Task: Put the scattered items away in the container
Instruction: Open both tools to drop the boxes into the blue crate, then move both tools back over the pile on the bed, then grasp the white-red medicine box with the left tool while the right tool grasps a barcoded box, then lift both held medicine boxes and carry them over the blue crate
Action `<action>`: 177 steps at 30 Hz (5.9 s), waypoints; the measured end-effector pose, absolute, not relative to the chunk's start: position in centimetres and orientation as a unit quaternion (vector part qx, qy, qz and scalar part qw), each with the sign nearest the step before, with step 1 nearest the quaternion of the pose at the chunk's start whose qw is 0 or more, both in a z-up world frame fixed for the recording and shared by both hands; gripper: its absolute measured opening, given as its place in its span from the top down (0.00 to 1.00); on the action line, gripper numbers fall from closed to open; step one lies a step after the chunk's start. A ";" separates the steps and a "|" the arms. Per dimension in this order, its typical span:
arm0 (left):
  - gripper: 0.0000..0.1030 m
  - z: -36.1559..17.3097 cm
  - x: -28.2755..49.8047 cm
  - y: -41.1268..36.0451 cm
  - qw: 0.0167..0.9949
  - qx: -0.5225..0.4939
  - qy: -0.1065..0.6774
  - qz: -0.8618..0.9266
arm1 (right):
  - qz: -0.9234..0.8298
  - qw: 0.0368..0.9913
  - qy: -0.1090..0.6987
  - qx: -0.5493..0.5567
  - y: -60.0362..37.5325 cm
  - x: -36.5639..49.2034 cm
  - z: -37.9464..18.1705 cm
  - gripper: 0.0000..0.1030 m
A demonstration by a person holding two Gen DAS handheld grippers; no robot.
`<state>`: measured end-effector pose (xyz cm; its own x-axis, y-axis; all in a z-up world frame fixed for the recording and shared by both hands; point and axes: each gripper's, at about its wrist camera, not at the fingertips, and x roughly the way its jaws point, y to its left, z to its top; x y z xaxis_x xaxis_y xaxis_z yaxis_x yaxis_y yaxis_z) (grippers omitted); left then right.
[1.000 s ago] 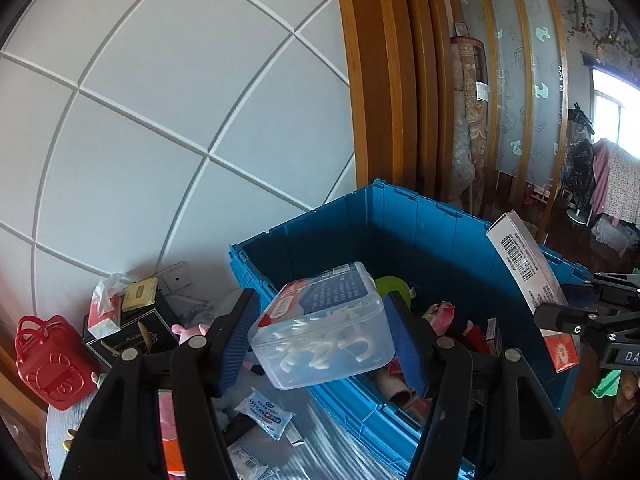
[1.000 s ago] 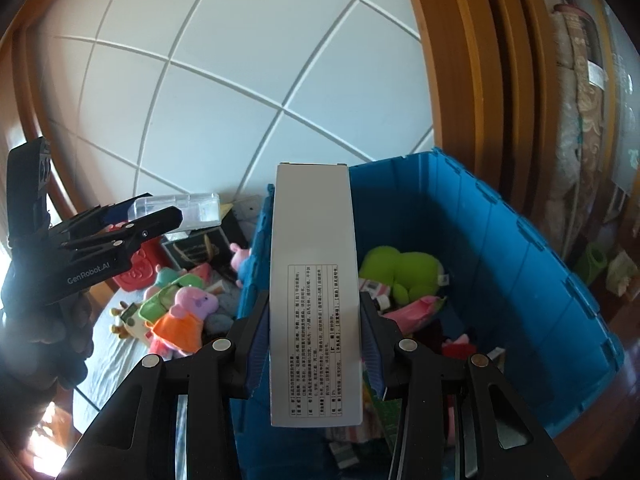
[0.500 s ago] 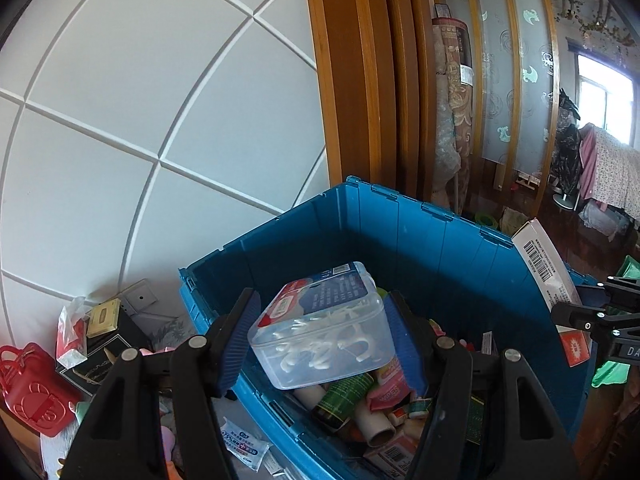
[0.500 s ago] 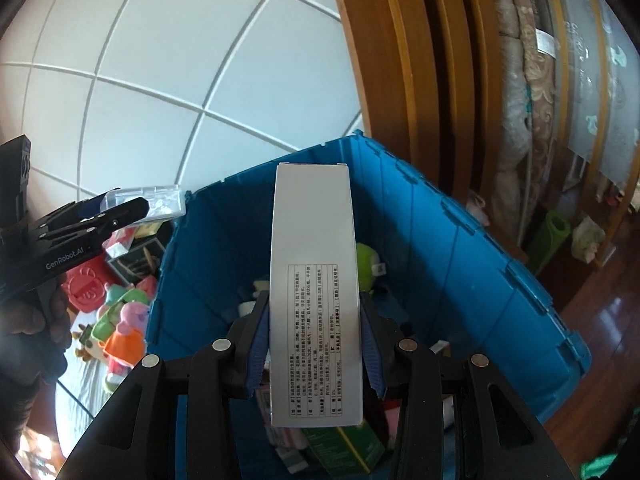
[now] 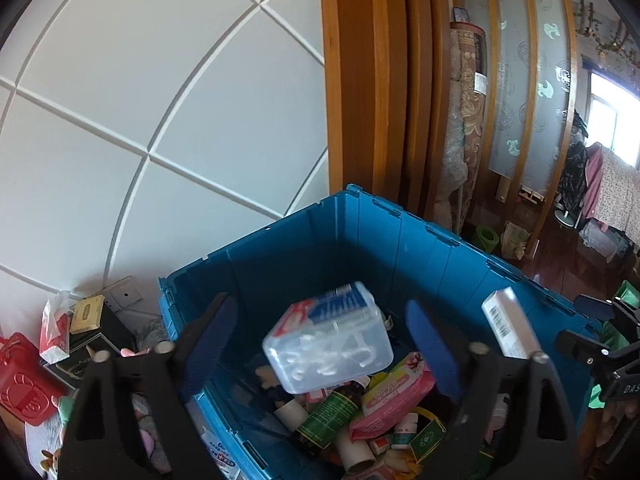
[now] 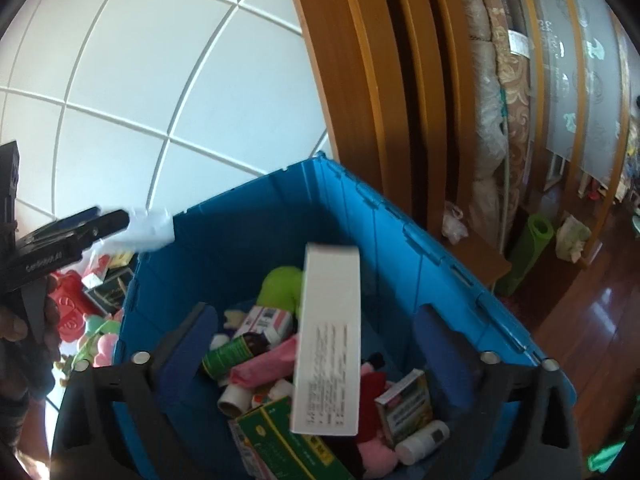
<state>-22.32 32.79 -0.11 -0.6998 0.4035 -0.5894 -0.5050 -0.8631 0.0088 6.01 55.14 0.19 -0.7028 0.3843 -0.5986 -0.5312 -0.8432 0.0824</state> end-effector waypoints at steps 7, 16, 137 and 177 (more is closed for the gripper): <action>0.03 -1.4 -21.3 28.5 0.211 -0.316 0.087 0.921 | 0.914 0.239 0.125 -0.303 53.8 6.3 -0.4 0.04; 0.03 -1.8 -17.9 22.8 0.182 -0.314 0.089 0.928 | 0.921 0.205 0.114 -0.310 50.0 5.6 -0.2 0.04; 0.83 -31.7 -2.1 -23.4 0.153 -0.457 0.044 0.875 | 0.839 0.057 -0.024 -0.541 1.8 -13.7 -35.9 0.72; 0.83 -12.2 -4.6 -14.3 0.109 -0.354 0.059 0.927 | 0.913 0.020 0.005 -0.408 8.8 -7.6 -14.3 0.72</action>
